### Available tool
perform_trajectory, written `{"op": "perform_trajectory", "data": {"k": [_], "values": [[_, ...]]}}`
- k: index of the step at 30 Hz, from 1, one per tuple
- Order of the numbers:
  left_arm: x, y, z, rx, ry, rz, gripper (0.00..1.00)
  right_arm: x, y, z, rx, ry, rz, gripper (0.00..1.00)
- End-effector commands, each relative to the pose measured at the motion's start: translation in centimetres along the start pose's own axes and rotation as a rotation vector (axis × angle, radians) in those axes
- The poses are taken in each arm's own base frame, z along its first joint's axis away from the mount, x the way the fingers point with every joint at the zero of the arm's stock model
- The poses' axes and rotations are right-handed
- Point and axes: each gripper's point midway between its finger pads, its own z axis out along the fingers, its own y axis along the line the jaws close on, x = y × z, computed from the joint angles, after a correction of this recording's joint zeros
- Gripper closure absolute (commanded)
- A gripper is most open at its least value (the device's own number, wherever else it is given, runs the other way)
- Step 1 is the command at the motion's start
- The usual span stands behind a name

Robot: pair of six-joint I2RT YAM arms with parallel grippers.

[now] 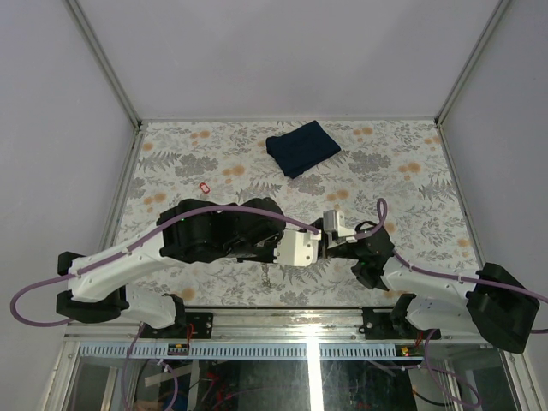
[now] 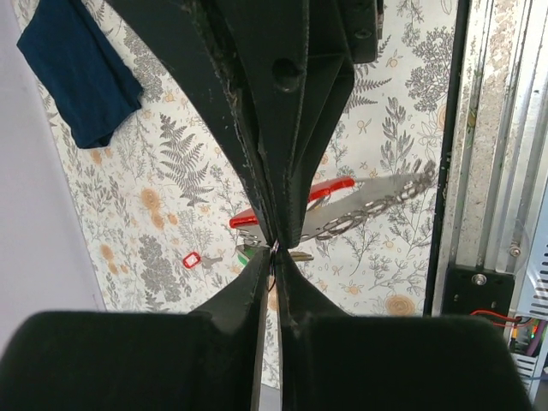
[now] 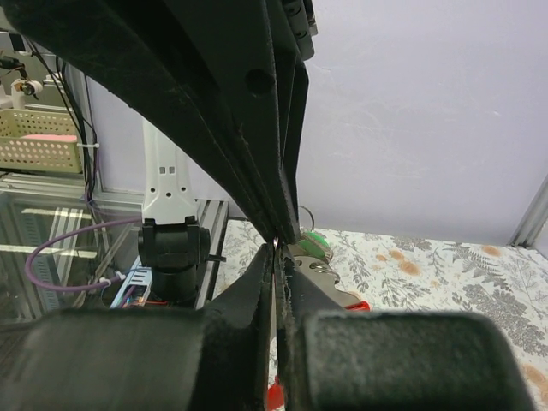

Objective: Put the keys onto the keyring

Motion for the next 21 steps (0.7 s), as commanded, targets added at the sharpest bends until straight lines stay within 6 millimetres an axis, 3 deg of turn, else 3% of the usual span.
{"op": "perform_trajectory", "data": {"k": [1, 7, 13, 21], "values": [[-1.6, 1.3, -1.7, -0.077, -0.105, -0.057, 0.94, -3.8, -0.7, 0.5, 0.041, -0.097, -0.093, 1.00], [-2.4, 1.5, -3.4, -0.111, -0.228, -0.102, 0.73, -4.7, -0.8, -0.1, 0.063, -0.062, -0.166, 1.00], [-3.3, 1.4, -4.9, -0.143, -0.388, -0.125, 0.72, -6.1, -0.1, -0.8, 0.047, -0.008, -0.221, 1.00], [-6.2, 2.8, -8.0, -0.283, -0.741, -0.148, 0.72, -9.5, 1.7, -1.4, -0.003, -0.076, -0.234, 1.00]]}}
